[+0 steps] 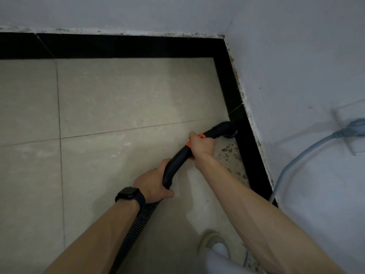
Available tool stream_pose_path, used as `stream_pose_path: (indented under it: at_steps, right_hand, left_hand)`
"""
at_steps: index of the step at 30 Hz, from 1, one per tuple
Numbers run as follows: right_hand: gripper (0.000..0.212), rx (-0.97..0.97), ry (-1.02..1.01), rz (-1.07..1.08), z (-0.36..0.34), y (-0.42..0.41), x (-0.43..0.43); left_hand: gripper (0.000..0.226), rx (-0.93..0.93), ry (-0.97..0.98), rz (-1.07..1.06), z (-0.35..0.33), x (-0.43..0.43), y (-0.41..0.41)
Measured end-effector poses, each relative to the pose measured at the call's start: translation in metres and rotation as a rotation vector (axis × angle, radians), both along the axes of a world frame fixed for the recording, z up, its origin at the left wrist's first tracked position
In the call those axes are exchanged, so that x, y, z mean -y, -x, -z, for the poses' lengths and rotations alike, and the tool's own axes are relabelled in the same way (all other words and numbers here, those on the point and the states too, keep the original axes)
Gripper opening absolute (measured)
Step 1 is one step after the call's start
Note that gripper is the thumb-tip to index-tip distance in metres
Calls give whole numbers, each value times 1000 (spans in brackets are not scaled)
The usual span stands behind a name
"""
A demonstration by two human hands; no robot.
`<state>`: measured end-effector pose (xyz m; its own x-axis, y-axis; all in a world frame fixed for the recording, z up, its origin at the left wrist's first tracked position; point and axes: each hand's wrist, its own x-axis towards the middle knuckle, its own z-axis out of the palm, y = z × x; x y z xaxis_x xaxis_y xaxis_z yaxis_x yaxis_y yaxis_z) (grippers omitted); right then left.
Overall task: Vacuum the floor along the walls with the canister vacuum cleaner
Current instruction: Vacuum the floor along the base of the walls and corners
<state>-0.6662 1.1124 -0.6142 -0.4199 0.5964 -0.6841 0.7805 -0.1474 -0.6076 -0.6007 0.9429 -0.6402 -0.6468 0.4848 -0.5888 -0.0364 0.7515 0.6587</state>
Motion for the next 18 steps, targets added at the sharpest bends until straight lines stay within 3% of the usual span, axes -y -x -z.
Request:
stream_pose_path:
  at_steps: [8,12,14,16,18]
  right_hand:
    - [55,-76,118,79,0,-31,7]
    - [26,-119,288,101,-6,-38,24]
    - [25,-143,416,89,-18,-28,38]
    - [25,-149,542,55,-35,-12,56]
    - [20,-142,638,36,-63,3,77]
  left_hand:
    - [93,-218,174,145,-18,11,-24]
    - [84,-370,272,202,-23,43,-29]
    - [80,-446,313,218,-33,64,-22]
    - [76,-393,285,169,-56,87,-13]
    - [65,-202,193,9,-92,107,-6]
